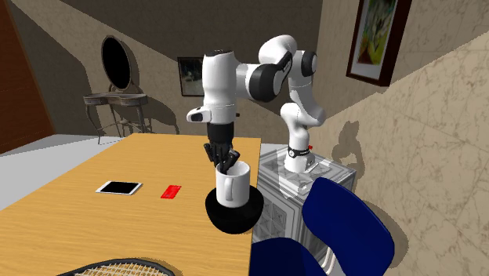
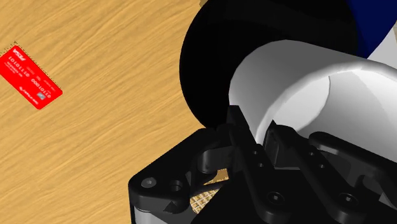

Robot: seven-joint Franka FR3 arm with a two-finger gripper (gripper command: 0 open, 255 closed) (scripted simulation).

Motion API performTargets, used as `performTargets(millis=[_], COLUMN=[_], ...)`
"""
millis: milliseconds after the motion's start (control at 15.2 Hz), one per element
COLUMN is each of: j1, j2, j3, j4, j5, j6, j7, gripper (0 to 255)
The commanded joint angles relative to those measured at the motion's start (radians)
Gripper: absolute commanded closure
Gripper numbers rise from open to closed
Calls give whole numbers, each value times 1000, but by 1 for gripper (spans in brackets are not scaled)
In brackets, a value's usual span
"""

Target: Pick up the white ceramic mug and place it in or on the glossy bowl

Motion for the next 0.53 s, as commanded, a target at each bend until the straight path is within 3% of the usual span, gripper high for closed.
performTargets(millis=[0,462], j1=[0,0], j2=[3,6], j3=[0,0], j4=[-22,-38], j5=[-1,-1], j6=[26,45], j7=[1,1], gripper=[255,255])
